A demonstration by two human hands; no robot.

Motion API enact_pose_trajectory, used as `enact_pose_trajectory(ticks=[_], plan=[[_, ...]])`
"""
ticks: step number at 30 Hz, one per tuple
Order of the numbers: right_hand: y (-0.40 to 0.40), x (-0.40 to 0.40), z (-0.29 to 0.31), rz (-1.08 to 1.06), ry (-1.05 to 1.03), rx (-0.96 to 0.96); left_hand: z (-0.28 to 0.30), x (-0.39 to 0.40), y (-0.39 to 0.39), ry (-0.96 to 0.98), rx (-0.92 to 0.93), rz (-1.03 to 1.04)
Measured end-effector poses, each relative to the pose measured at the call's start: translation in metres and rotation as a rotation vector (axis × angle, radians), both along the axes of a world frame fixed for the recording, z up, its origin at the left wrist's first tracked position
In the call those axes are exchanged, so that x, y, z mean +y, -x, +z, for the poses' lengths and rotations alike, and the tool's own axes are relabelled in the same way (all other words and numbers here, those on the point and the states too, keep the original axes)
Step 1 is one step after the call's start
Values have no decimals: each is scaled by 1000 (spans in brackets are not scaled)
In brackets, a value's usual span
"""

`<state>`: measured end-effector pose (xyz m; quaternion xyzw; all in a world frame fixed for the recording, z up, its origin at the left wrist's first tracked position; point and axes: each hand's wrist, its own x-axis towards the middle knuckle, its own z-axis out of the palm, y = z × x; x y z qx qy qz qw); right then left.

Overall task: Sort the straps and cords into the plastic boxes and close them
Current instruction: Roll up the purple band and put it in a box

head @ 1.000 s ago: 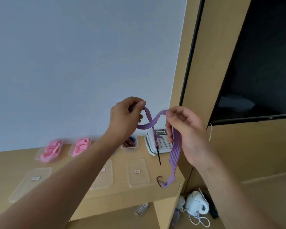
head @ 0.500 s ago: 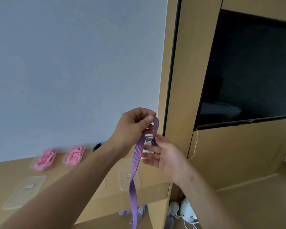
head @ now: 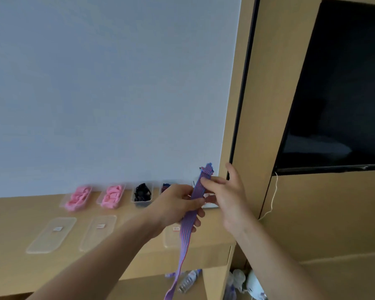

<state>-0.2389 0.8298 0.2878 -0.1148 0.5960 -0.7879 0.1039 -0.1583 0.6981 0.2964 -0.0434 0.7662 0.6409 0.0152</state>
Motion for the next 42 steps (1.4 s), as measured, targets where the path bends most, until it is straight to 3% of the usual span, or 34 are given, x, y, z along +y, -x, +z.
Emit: enact_pose_trajectory(ticks=[4,10,19,26,31,34,38,42], plan=[[6,9,1,-20,-7,-124,-8,3,0,-13,-37,-22],[6,24,-11,64,259,-384,-22,14,-3,23,-155,-125],[5,45,-12,-19,73,108,-20,35,8,-243,-8,47],[2,59,-15,-86,-281,524,-17,41,13,-441,-45,65],[0,59,-12,-61,-170,526,-19,36,15,-328,-33,36],[5,57,-13,-42,-89,432,-21,34,16,-360,2,28],[13,53,-16,-31,-85,297,-20,30,16,-349,21,11],[15,50,-16,-9,-90,285,-25,26,17,-268,64,22]])
